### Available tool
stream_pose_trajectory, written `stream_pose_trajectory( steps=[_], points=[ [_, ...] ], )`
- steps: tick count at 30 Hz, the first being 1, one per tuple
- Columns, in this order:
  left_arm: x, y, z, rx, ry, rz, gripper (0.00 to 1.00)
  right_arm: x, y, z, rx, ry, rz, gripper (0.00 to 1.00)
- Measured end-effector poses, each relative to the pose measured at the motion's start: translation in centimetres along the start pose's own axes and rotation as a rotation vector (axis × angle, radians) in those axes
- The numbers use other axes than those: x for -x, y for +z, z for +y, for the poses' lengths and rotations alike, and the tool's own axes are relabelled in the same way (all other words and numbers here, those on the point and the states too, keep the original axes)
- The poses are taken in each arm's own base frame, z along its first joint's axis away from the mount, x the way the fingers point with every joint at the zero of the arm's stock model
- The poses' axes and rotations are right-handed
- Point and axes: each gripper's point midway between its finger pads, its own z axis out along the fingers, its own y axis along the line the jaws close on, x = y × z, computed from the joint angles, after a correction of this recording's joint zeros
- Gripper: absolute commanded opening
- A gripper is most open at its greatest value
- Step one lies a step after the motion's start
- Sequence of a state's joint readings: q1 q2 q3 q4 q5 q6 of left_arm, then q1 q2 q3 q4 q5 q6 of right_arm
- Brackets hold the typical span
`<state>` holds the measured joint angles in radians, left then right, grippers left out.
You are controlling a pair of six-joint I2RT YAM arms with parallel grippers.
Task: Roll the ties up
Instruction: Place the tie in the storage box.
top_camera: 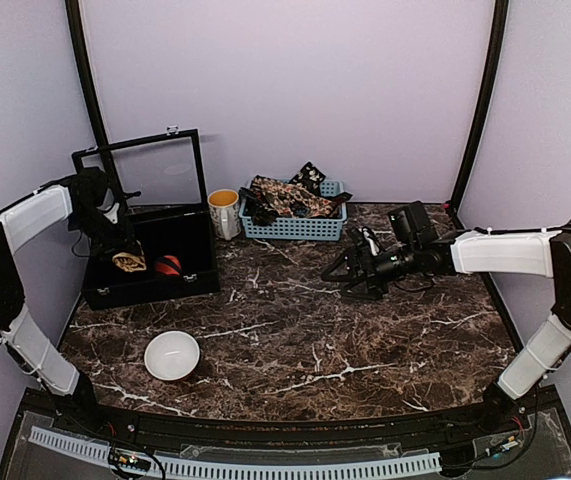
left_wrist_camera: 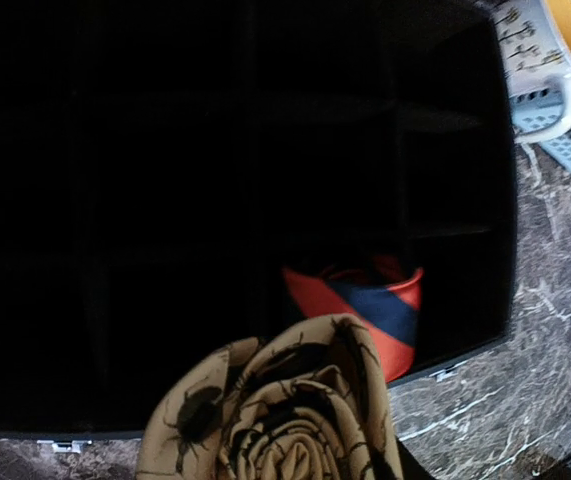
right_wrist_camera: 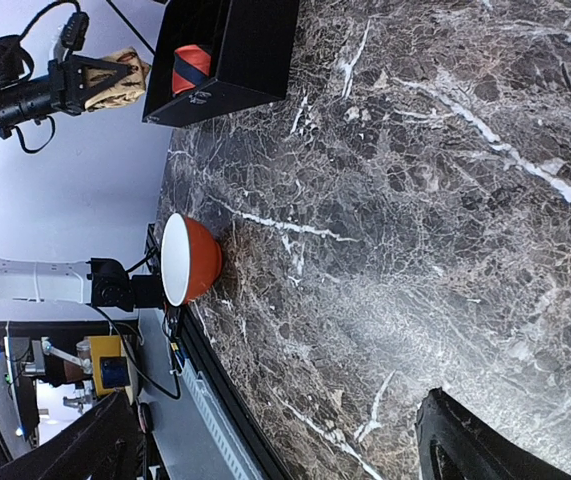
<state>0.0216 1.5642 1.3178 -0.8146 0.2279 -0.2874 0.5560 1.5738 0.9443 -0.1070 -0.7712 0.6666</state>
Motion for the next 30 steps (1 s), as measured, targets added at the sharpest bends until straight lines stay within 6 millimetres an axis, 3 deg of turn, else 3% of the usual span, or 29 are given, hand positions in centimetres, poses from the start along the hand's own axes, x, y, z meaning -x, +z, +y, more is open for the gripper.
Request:
stream_pose_trajectory(
  steps=[4, 8, 21, 26, 30],
  points=[
    [-2.0, 1.8, 1.9, 0.08, 0.003, 0.115, 0.32, -0.1, 0.1, 0.0, 0.005, 0.003, 0.007, 0.97],
    [-2.7, 2.9, 3.3, 0.142, 0.006, 0.162, 0.31, 0.0, 0.5, -0.3, 0.007, 0.013, 0.019, 0.97],
    [-2.1, 5.2, 5.1, 0.224, 0.013, 0.173, 0.32, 0.0, 0.8, -1.0, 0.001, 0.035, 0.029, 0.97],
    [-1.7, 7.6, 6.2, 0.247, 0.015, 0.188, 0.32, 0.1, 1.0, -1.0, 0.003, 0.038, 0.031, 0.97],
    [-1.9, 9.1, 6.5, 0.245, 0.014, 0.205, 0.43, 0.1, 1.0, -1.0, 0.004, 0.039, 0.031, 0.97]
  ],
)
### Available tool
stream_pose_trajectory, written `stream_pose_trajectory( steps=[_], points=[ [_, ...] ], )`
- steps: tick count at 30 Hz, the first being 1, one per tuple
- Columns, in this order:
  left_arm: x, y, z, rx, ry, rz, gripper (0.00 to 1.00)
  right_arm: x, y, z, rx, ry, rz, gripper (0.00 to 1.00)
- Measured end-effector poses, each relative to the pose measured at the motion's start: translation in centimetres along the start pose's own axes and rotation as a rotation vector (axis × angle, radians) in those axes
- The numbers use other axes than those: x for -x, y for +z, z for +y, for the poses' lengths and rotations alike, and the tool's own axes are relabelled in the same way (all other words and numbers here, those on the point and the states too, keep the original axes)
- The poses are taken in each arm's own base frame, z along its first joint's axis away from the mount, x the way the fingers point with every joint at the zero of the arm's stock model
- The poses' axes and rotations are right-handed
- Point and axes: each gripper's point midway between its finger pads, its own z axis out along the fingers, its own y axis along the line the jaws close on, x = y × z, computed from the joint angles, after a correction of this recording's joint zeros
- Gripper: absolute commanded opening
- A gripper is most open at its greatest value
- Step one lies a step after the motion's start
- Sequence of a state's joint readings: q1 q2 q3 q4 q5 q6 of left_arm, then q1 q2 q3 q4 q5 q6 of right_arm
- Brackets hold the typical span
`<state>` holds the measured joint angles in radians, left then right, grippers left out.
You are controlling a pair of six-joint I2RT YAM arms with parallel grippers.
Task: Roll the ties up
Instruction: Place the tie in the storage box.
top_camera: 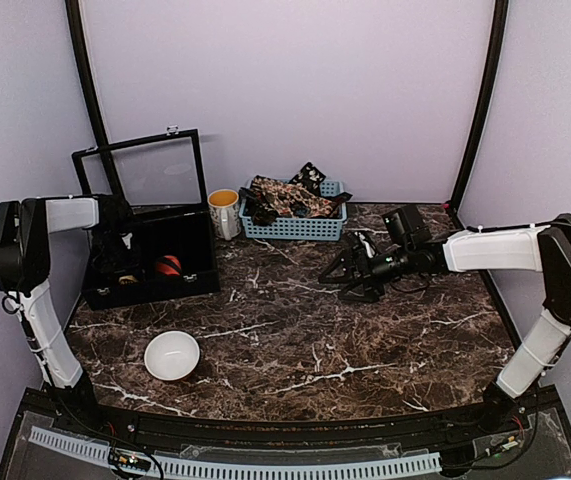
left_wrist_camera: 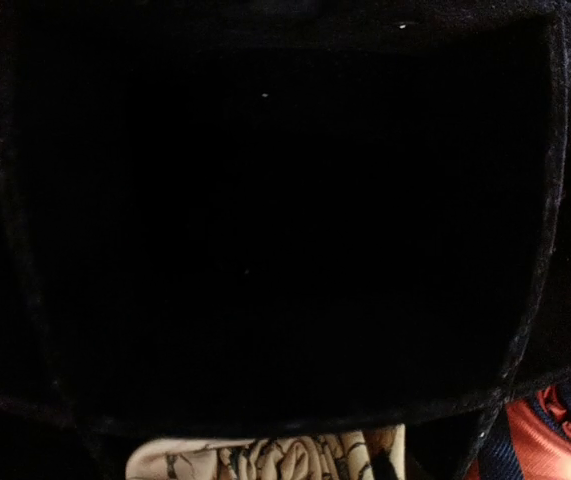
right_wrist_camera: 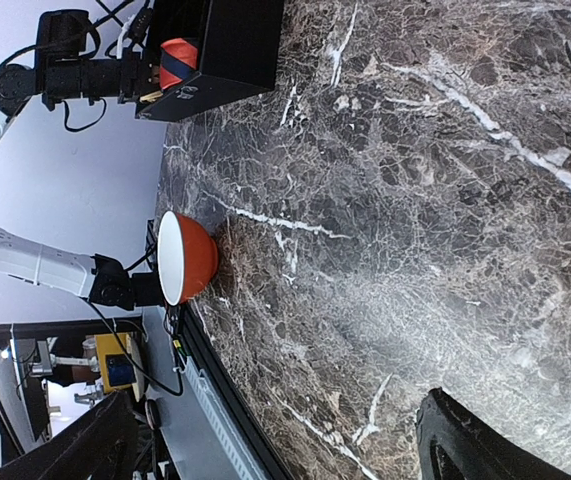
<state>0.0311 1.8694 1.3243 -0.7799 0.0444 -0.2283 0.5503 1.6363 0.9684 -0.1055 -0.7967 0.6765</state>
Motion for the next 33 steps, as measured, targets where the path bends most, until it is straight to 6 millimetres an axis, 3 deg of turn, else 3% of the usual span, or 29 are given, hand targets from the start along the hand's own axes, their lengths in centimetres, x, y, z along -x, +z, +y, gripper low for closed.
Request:
stream_pose_trajectory(
  steps=[3, 7, 20, 27, 33],
  points=[
    [0.0, 0.3, -0.1, -0.008, 0.0, -0.003, 0.62, 0.0, 0.0, 0.0, 0.0, 0.003, 0.001, 0.97],
    [-0.1, 0.6, -0.3, -0.02, -0.003, -0.004, 0.73, 0.0, 0.2, -0.2, 0.004, 0.012, 0.011, 0.97],
    [0.0, -0.6, -0.1, 0.002, 0.002, 0.002, 0.86, 0.5, 0.5, 0.1, 0.013, 0.009, 0.015, 0.98],
    [0.8, -3.2, -0.3, -0.002, 0.006, -0.034, 0.86, 0.5, 0.5, 0.1, 0.016, 0.009, 0.016, 0.98],
    [1.6, -4.7, -0.4, -0.009, 0.01, -0.092, 0.74, 0.4, 0.5, 0.2, 0.018, 0.009, 0.018, 0.99]
  ],
)
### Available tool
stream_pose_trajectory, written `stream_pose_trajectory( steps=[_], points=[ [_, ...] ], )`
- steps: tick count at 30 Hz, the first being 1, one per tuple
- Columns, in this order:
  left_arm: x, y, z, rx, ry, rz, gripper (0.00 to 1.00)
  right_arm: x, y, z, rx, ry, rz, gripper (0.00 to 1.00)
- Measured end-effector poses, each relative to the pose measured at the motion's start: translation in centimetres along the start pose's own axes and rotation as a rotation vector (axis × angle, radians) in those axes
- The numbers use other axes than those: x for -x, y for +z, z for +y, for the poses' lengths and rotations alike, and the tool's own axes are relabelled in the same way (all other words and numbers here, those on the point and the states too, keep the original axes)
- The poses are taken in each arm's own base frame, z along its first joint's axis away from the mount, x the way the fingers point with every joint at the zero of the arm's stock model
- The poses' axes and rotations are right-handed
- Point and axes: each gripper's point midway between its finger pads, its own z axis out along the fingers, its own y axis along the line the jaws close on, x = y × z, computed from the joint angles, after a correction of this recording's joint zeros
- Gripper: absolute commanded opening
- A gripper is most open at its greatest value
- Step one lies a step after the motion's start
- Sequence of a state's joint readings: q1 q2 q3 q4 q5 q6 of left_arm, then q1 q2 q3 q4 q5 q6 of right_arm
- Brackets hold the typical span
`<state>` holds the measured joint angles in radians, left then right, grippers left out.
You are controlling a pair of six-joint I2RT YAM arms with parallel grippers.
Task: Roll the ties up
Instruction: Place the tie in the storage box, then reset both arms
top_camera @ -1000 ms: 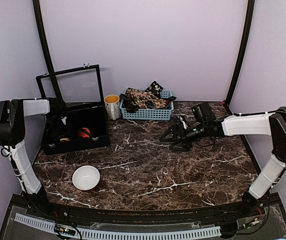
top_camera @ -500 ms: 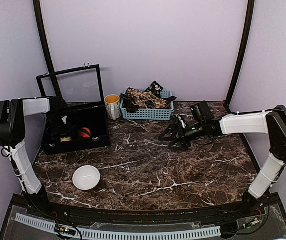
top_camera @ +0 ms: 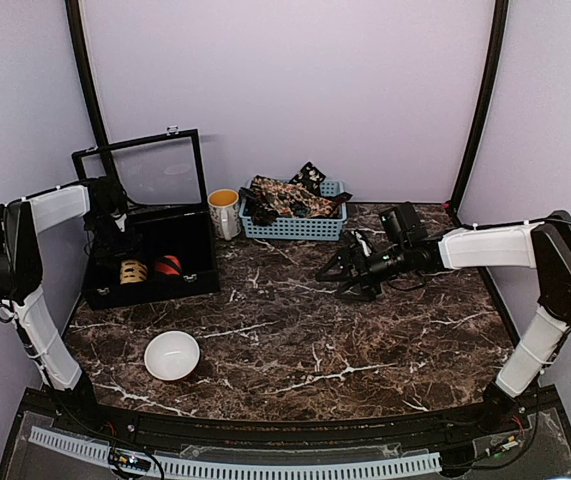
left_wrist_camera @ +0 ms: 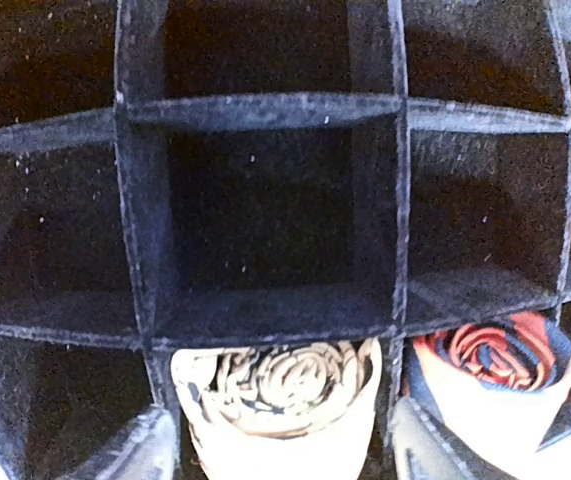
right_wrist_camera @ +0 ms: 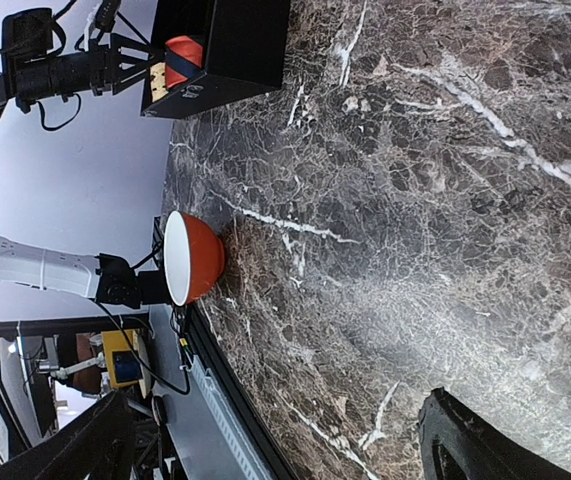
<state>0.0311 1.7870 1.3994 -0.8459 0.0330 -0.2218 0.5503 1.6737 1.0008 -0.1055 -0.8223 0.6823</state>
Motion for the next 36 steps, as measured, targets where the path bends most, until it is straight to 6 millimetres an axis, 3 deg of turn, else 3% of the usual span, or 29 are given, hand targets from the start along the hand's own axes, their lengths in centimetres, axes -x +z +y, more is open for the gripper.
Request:
stream_pose_trajectory(
  steps=[10, 19, 28, 32, 36],
  points=[
    [0.1, 1.2, -0.3, -0.021, 0.003, -0.02, 0.63, -0.1, 0.0, 0.1, 0.006, 0.001, 0.006, 0.99],
    [-0.2, 3.5, -0.5, -0.04, 0.003, -0.013, 0.63, -0.4, 0.0, -0.1, 0.006, 0.006, 0.011, 1.0],
    [-0.2, 4.2, -0.1, -0.022, -0.001, -0.006, 0.92, -0.4, 0.0, -0.1, 0.004, 0.006, 0.011, 0.98],
    [-0.3, 3.2, 0.0, 0.002, 0.006, 0.004, 0.99, 0.0, -0.2, -0.2, -0.005, 0.009, 0.003, 0.97],
    [-0.4, 1.3, -0.3, -0.002, 0.02, 0.004, 0.99, 1.2, -1.0, 0.4, -0.023, -0.01, -0.026, 0.97]
  ],
)
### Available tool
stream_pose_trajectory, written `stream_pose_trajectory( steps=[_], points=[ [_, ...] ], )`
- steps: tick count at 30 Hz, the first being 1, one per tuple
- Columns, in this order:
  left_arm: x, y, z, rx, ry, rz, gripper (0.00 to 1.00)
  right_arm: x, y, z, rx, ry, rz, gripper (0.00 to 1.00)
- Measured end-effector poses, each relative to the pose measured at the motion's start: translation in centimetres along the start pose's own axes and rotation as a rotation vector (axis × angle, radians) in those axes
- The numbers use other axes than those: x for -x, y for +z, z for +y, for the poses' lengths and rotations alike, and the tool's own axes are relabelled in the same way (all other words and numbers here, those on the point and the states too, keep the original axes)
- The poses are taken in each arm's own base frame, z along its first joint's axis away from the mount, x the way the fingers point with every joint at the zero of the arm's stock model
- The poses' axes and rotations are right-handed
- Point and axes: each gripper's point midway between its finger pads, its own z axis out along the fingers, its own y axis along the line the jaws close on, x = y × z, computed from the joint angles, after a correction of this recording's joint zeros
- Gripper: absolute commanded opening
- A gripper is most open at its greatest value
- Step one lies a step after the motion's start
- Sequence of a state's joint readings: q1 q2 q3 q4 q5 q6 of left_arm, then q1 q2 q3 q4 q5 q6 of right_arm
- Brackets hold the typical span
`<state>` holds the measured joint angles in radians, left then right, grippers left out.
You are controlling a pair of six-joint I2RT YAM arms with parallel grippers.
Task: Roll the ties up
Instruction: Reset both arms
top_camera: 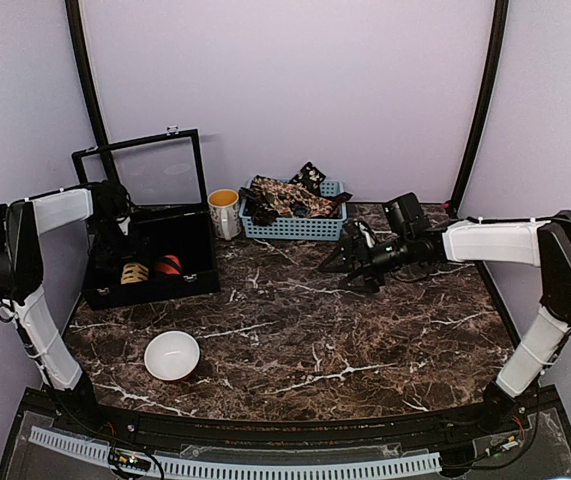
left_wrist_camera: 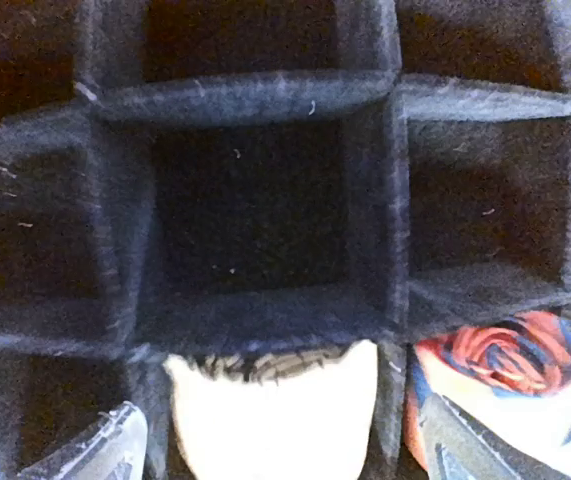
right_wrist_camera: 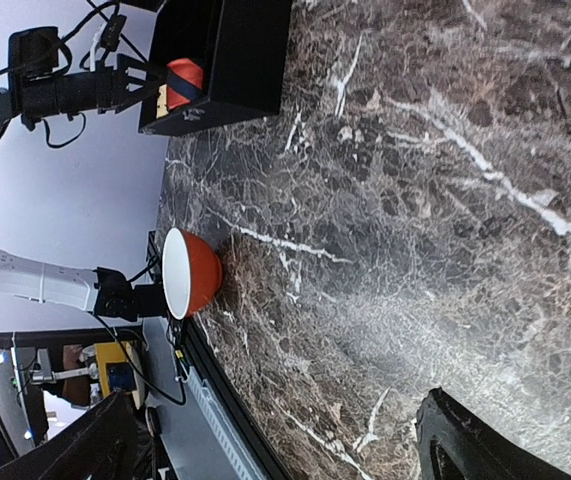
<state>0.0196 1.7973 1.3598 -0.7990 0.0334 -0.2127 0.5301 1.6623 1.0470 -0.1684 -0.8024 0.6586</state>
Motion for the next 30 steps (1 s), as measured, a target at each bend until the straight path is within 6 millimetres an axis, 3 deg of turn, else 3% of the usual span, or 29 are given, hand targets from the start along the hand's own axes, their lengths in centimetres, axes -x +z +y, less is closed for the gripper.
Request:
stream_pose_trajectory(
  steps=[5, 9, 11, 14, 19, 23, 27, 30],
  points=[
    [2.8, -6.3, -1.3, -0.028, 0.026, -0.148, 0.99, 2.6, -2.8, 1.8, -0.041, -0.069, -0.094, 0.97],
    [4.7, -13.3, -3.5, -0.078, 0.076, -0.327, 0.99, 5.2, -6.7, 4.3, -0.094, -0.154, -0.222, 0.97],
    [5.0, -16.4, -5.1, -0.108, 0.112, -0.406, 0.99, 6.4, -8.9, 5.4, -0.135, -0.195, -0.292, 0.97],
    [4.2, -19.4, -8.1, -0.159, 0.182, -0.478, 0.99, 7.7, -12.0, 7.1, -0.201, -0.25, -0.392, 0.97],
    [1.8, -20.3, -13.4, -0.235, 0.312, -0.497, 0.99, 7.7, -16.3, 8.8, -0.296, -0.305, -0.521, 0.97],
    [-1.5, -18.5, -18.2, -0.296, 0.428, -0.469, 0.99, 6.3, -18.2, 9.3, -0.307, -0.318, -0.594, 0.97],
    [-5.4, -16.5, -22.2, -0.363, 0.516, -0.424, 0.99, 3.7, -18.1, 7.4, -0.287, -0.256, -0.611, 0.97],
    [-8.1, -14.8, -24.6, -0.419, 0.552, -0.392, 0.99, 1.5, -16.3, 4.4, -0.272, -0.183, -0.565, 0.97]
  ],
)
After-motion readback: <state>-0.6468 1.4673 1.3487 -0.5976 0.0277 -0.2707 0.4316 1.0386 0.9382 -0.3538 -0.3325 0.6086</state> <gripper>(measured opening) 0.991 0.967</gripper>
